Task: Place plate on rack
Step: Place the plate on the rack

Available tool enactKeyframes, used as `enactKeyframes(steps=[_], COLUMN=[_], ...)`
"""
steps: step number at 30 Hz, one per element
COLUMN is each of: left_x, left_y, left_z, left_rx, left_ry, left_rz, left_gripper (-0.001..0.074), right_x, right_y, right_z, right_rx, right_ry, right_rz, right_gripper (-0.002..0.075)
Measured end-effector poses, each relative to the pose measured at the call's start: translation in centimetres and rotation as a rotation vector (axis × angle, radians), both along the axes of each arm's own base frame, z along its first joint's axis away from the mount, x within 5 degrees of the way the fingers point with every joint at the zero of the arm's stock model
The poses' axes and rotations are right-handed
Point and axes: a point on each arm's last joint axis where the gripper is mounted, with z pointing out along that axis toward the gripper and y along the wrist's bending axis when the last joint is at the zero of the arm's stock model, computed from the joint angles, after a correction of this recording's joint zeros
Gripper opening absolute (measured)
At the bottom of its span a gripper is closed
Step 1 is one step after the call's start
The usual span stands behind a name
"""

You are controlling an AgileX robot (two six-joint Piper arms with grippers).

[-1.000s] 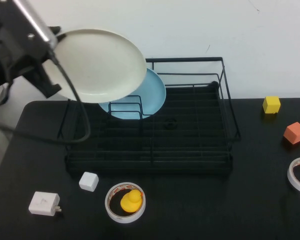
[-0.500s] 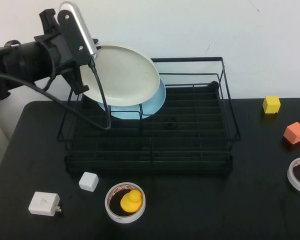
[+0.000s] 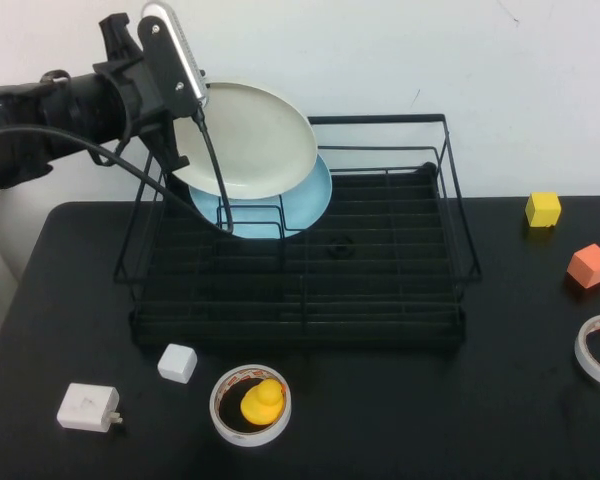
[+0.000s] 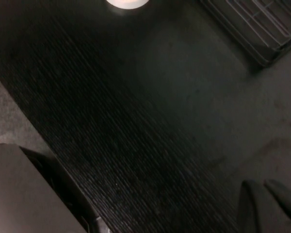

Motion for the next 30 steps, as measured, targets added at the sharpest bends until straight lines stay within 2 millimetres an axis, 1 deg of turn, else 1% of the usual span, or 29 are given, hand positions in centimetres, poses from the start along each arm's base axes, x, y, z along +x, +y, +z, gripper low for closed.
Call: enactKeyframes(steps=[11, 15, 17, 18, 20, 23, 26, 28, 30], left_x=[1.0, 1.1, 1.0, 1.0, 0.9, 0.9, 1.1, 1.1, 1.1], left_y=[-0.1, -0.1, -0.2, -0.3, -0.4, -0.4, -0.1, 0.0, 0.0], left_z=[-2.2, -2.3, -2.2, -2.2, -2.2, -2.2, -2.3, -2.3, -2.3], left_rx=[0.003, -0.032, -0.054, -0.067, -0.096, -0.133, -0.144, -0.143, -0.152], left_ry=[0.049, 0.073, 0.082, 0.088, 0.103, 0.129, 0.144, 0.146, 0.151], left_rz=[0.012, 0.022, 0.012, 0.008, 0.001, 0.022, 0.067, 0.081, 0.083], left_gripper=[0.0021, 0.0022, 0.0041, 0.0057, 0.0122, 0.0271, 0.0386, 0.0418, 0.0433], right_x=[0.1, 0.2, 0.2, 0.2, 0.2, 0.2, 0.1, 0.0, 0.0], right_y=[-0.2, -0.3, -0.3, -0.4, -0.4, -0.4, -0.4, -0.5, -0.5], right_z=[0.0, -0.1, -0.1, -0.1, -0.1, -0.1, -0.2, -0.2, -0.2], right_rx=[-0.028, -0.038, -0.044, -0.049, -0.051, -0.055, -0.061, -0.063, -0.063], right_ry=[-0.014, -0.02, -0.022, -0.025, -0.026, -0.021, -0.009, -0.005, -0.004], right_rz=[-0.001, -0.003, -0.005, -0.004, -0.004, -0.002, 0.0, 0.001, 0.001], right_gripper=[0.0, 0.0, -0.0001, -0.0001, -0.0001, -0.0001, -0.0001, -0.0001, -0.0001])
